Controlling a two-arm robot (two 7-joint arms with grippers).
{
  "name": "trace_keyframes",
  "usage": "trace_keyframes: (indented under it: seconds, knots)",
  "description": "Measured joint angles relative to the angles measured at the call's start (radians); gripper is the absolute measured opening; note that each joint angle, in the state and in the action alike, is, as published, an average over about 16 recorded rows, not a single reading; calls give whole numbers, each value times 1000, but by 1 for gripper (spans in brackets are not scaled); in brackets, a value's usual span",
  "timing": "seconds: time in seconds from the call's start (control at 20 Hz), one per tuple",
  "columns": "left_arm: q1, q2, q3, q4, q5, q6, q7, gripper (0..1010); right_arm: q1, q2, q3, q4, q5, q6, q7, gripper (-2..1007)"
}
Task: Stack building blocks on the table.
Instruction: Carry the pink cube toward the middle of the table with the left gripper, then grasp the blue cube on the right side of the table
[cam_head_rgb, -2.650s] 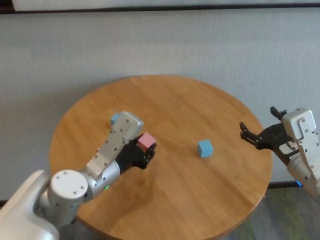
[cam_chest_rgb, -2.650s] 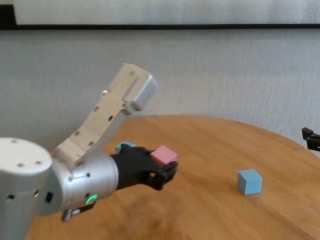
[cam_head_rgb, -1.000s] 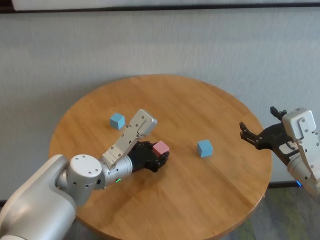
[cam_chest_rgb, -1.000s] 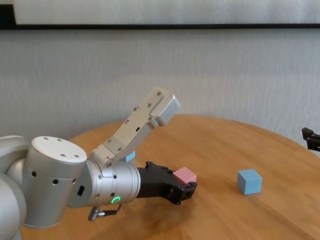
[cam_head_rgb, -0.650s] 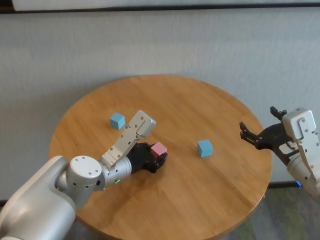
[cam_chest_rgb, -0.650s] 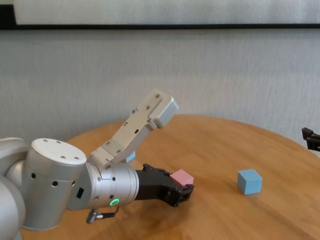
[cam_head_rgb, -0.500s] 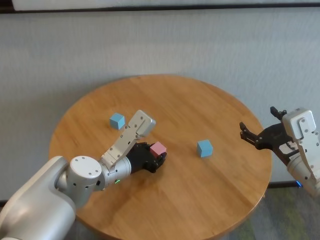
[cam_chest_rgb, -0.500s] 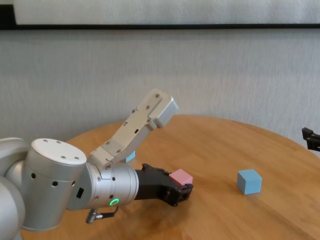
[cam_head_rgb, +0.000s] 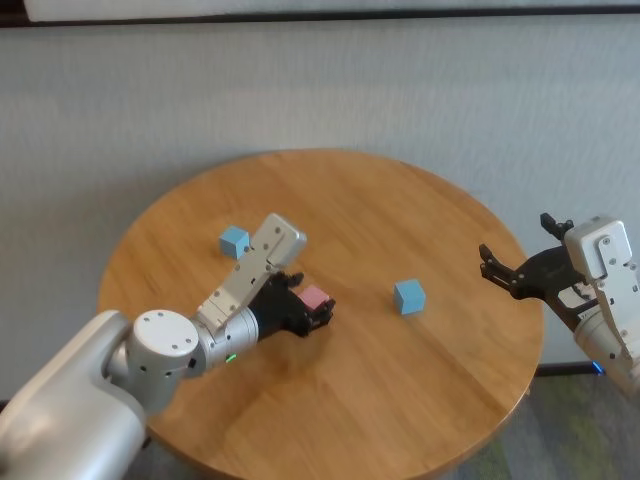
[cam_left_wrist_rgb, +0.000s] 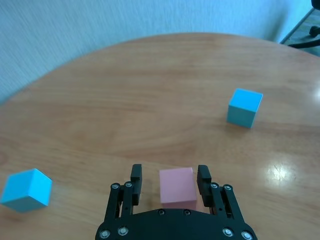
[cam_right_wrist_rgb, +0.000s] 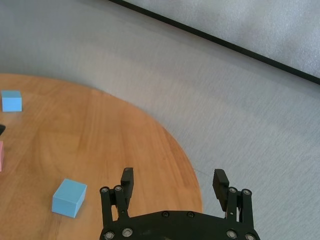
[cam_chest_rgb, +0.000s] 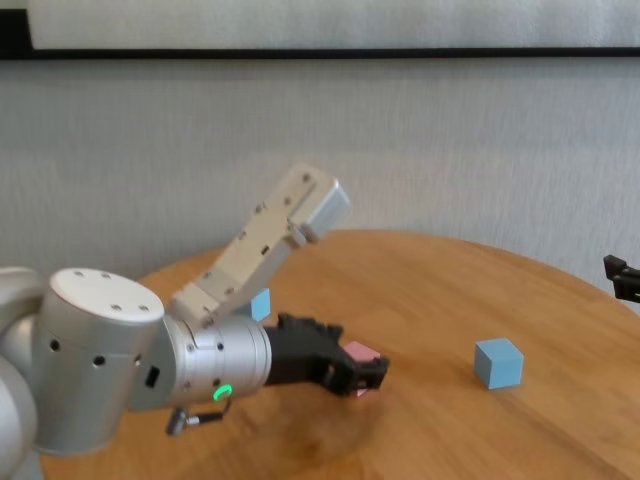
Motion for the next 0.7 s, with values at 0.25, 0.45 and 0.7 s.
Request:
trace_keyframes:
  seconds: [0.25,0.45,0.7]
  knots:
    - [58,53,-26,-148,31,33,55,814,0,0,0,0,0,0,0,1001]
    - [110,103,-51,-277,60,70,98,906,0,0,0,0,0,0,0,1001]
    - [162,152,-78,-396,88,108,138,977,-2,1,2,-5,2,3,1,1000]
